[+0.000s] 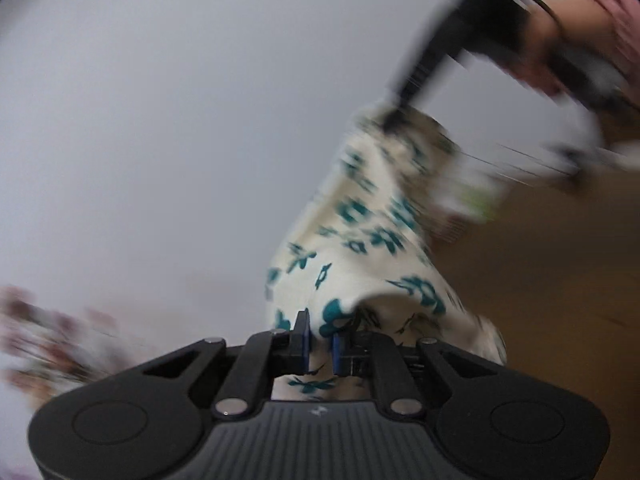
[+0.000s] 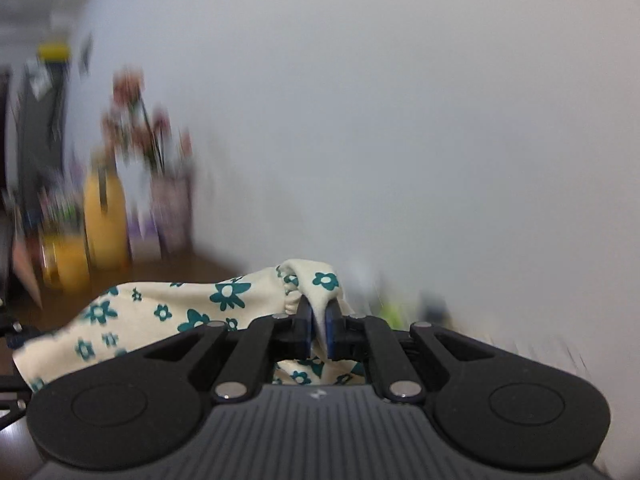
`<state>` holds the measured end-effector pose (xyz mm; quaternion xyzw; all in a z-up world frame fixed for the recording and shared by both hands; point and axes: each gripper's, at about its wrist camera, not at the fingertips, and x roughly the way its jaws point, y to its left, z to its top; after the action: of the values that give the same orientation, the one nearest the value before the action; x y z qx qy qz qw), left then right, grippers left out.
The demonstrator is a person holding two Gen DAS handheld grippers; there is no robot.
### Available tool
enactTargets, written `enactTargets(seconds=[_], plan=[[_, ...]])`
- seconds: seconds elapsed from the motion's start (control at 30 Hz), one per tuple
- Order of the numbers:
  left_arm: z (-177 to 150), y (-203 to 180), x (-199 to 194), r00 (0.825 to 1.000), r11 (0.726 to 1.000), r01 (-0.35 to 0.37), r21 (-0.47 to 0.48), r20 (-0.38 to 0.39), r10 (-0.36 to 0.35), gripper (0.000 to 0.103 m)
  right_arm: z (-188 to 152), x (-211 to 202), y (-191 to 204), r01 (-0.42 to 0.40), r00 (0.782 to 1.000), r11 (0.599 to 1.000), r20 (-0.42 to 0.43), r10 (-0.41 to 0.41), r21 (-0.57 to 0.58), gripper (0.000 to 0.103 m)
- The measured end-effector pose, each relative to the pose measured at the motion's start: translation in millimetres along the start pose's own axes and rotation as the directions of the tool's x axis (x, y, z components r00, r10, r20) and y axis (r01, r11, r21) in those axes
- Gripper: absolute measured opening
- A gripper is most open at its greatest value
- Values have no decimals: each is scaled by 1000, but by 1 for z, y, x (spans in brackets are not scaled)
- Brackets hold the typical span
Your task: Fold clothes
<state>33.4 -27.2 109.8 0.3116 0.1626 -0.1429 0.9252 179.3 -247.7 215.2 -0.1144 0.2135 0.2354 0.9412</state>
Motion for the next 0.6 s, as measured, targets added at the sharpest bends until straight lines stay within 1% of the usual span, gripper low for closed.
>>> enactTargets(seconds=[0.03,0.07,0.1,0.13,0.2,0.23,0.27,0.3,0.33,0.37,0.4,0.43,0.47,0.5,0.57,0.6], plan=[[-7,-21,5,995,996,87,-11,-45,-87,9,-29,-6,-12,6,997,1000,-74,-5,15,6],[-14,-41,10,982,985,168,-30,-87,-170,9,-55,-9,-19,8,990,999,-140,-3,33,6],[-18,-58,14,967,974,222,-49,-114,-227,9,-75,-11,-24,13,985,998,-175,-2,60,6],[-19,-71,17,958,966,249,-64,-127,-256,9,-94,-13,-29,19,979,996,-205,-1,89,6],[-16,-87,20,953,962,264,-73,-135,-271,9,-133,-17,-39,35,965,989,-264,5,145,6],[-15,-85,22,949,959,273,-73,-139,-281,11,-144,-19,-41,36,963,983,-270,15,181,6],[-14,-77,26,944,955,287,-74,-146,-295,15,-155,-20,-44,36,962,975,-273,26,218,6],[-14,-72,28,937,949,308,-74,-152,-316,22,-163,-21,-48,29,962,966,-270,42,256,7],[-16,-69,28,930,943,325,-75,-157,-333,41,-169,-22,-51,19,963,957,-263,60,289,8],[-17,-65,26,926,940,334,-74,-159,-342,52,-174,-24,-54,8,964,947,-254,78,321,10],[-19,-61,22,926,939,336,-70,-156,-343,71,-180,-25,-57,-2,965,936,-245,95,353,20],[-21,-59,19,928,940,336,-64,-149,-342,84,-182,-27,-61,-10,967,930,-235,103,367,35],[-23,-52,13,928,939,340,-57,-141,-345,87,-185,-30,-64,-16,968,926,-224,109,378,45],[-26,-43,7,926,936,347,-56,-135,-352,88,-187,-32,-68,-23,970,921,-214,115,389,54],[-32,-25,3,920,929,358,-92,-135,-367,88,-190,-37,-74,-40,971,919,-202,128,392,56],[-35,-15,1,919,928,355,-115,-139,-369,90,-190,-39,-77,-43,971,918,-200,132,394,62]])
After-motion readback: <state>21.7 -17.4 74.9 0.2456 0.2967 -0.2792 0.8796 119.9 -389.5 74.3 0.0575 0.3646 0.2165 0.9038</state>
